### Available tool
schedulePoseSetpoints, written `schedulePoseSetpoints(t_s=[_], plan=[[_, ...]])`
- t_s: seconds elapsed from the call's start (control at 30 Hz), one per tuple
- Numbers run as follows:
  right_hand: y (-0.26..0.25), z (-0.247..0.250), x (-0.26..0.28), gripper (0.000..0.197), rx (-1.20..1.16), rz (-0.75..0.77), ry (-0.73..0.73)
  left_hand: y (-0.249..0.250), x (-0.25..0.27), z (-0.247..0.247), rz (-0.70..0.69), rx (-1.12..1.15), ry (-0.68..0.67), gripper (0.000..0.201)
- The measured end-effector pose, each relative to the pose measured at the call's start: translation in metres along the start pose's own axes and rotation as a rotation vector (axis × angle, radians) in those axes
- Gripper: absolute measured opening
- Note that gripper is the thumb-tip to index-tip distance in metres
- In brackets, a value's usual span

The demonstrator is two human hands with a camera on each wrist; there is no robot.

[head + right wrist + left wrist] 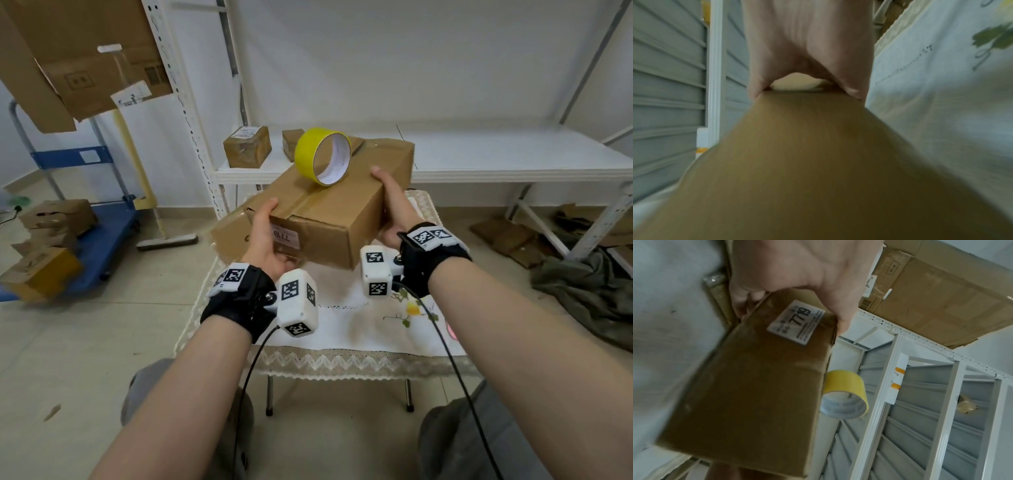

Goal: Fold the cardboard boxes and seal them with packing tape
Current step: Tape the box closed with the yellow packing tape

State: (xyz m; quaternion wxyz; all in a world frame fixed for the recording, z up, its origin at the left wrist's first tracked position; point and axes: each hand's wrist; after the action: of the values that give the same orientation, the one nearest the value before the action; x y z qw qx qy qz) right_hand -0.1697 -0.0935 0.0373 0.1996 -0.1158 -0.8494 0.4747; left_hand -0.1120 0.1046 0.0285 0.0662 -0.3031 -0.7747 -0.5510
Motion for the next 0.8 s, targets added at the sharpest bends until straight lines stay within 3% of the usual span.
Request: schedulePoseSetpoints(t_s=[0.13,0.2,0.27,0.37,0.53,0.7,0.8], plan=[[0.011,0.008,0.006,0.031,0.07,-0.051,0.006,-0.01,-0.002,0.017,0.072,-0.08,-0.038,0.053],[0.015,0.019,0.009,0.032,0.09,-0.072,0.018,-0.012,-0.002,0.033,0.079,-0.067,-0.007,0.067],[0.022,0.027,0.013,0.042,0.099,-0.107,0.014,-0.016,-0.001,0.042,0.099,-0.096,-0.062,0.073],[0.037,0.036,0.016,0.059,0.102,-0.142,-0.002,-0.025,0.005,0.045,0.147,-0.168,-0.2,0.048],[0.056,0.053,0.024,0.052,0.131,-0.215,0.013,-0.043,-0.001,0.055,0.195,-0.37,-0.246,0.043],[0.071,0.069,0.022,0.037,0.178,-0.289,0.026,-0.061,-0.006,0.071,0.28,-0.526,-0.254,0.069],[0.074,0.078,0.015,0.036,0.25,-0.289,0.066,-0.059,-0.01,0.073,0.274,-0.677,-0.263,0.069]])
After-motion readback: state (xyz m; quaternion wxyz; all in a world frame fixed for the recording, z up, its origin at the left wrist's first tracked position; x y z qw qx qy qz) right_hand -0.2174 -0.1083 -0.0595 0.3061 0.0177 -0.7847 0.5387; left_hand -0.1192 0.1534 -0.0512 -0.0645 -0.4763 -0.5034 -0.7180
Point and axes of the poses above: each hand's wrist, its own x-axis away from the middle knuckle, its own z-axis out of the back of the hand, y = z × x, and after that the axes turned 6 degrees about -y, right-handed
